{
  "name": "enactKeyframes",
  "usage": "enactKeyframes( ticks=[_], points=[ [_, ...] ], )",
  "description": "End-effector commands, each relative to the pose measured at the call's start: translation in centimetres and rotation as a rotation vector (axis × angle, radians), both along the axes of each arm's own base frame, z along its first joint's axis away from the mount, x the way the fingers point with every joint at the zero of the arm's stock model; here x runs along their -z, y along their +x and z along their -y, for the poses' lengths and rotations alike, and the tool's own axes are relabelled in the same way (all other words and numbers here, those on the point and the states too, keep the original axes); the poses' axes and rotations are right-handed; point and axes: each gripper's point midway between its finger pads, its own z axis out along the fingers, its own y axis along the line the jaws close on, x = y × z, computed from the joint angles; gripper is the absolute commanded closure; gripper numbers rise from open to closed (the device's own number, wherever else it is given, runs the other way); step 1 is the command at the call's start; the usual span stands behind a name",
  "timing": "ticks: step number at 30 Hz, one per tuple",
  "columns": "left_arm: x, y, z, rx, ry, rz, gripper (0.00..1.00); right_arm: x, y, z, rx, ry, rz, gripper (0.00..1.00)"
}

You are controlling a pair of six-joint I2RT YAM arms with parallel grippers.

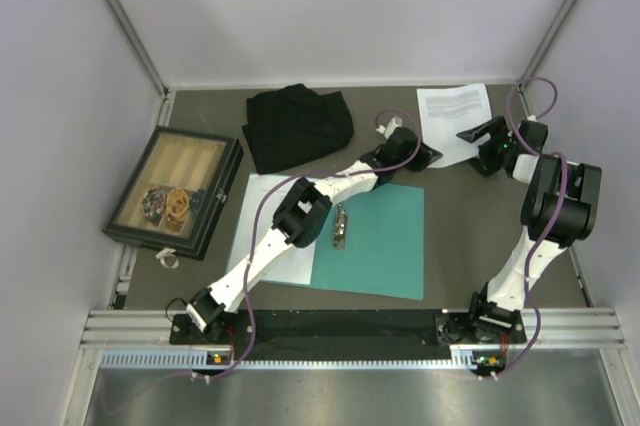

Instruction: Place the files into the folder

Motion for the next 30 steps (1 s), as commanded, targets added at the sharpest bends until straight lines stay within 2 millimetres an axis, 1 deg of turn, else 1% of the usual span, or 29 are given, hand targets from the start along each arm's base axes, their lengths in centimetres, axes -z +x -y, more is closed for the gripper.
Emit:
enactKeyframes(
  ticks=[1,2,3,10,11,12,13,14,15,18,22,24,25,26,28,29,30],
  points=[
    [8.7,-3.0,-2.8,0.030,0.228,-0.169,0.89,-1.4,0.9,0.8,0.083,-0.025,0.045,0.13],
    [8.6,-3.0,-2.7,0.029,0.228,-0.166,0.89,-1.5,0.6,0.9,0.092,-0.024,0.043,0.17],
    [8.6,-3.0,-2.7,0.029,0.227,-0.167,0.89,-1.4,0.6,1.0,0.105,-0.030,0.039,0.18],
    [8.8,-3.1,-2.8,0.036,0.232,-0.170,0.89,-1.7,0.8,0.8,0.140,0.004,0.048,0.21],
    [8.9,-3.1,-2.8,0.036,0.234,-0.169,0.88,-1.5,0.6,0.8,0.155,0.020,0.036,0.21],
    [8.7,-3.1,-2.8,0.036,0.232,-0.166,0.89,-1.9,0.7,0.8,0.163,0.025,0.051,0.22],
    [8.9,-3.1,-2.8,0.036,0.233,-0.168,0.88,-1.6,0.3,0.8,0.174,0.035,0.043,0.22],
    [8.9,-3.1,-2.8,0.035,0.232,-0.169,0.89,-1.6,0.2,0.7,0.191,0.057,0.041,0.26],
    [8.8,-3.1,-2.7,0.036,0.227,-0.170,0.89,-1.8,0.1,1.0,0.212,0.056,0.042,0.27],
    [8.8,-3.2,-2.6,0.039,0.213,-0.176,0.88,-1.7,-0.2,1.3,0.259,0.077,0.033,0.27],
    [9.0,-3.2,-2.6,0.040,0.219,-0.175,0.89,-2.5,-0.1,1.0,0.279,0.130,0.068,0.27],
    [8.8,-3.1,-2.6,0.042,0.214,-0.173,0.89,-2.6,0.2,0.9,0.278,0.150,0.077,0.26],
    [8.9,-3.2,-2.5,0.043,0.214,-0.175,0.89,-3.0,0.6,1.2,0.276,0.142,0.087,0.26],
    [8.9,-3.2,-2.6,0.044,0.214,-0.175,0.89,-2.2,0.6,1.2,0.268,0.118,0.066,0.26],
    [8.8,-3.1,-2.6,0.041,0.213,-0.171,0.89,-2.1,1.1,1.8,0.273,0.079,0.068,0.26],
    [8.8,-3.1,-2.6,0.044,0.214,-0.169,0.89,-1.5,1.2,2.0,0.269,0.063,0.055,0.27],
    [8.8,-3.1,-2.6,0.046,0.215,-0.169,0.89,-1.3,1.3,2.2,0.272,0.055,0.054,0.27]
  ],
)
